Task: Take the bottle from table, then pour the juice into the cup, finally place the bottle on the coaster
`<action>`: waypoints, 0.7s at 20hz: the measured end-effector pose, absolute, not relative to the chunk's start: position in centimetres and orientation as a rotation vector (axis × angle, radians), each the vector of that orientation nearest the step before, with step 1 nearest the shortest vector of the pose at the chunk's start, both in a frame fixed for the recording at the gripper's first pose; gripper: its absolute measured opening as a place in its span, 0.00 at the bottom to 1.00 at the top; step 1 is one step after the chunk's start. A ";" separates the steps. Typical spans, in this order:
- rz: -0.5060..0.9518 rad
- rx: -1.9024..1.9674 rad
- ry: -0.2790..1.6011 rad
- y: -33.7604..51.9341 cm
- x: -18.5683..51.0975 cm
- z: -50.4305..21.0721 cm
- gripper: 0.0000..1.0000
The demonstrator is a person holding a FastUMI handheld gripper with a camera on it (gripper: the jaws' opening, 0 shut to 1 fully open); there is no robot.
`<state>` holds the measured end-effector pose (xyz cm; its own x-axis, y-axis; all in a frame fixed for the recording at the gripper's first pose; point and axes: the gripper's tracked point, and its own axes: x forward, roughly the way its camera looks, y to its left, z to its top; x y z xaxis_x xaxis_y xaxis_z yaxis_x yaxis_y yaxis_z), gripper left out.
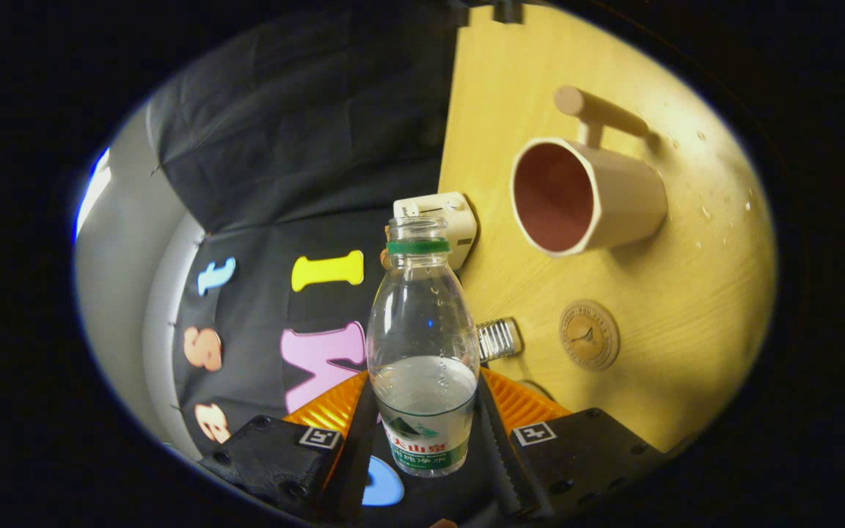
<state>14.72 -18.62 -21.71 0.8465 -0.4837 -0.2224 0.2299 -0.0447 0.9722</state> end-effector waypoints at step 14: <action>-0.536 0.250 0.145 -17.2 17.5 -17.7 0.71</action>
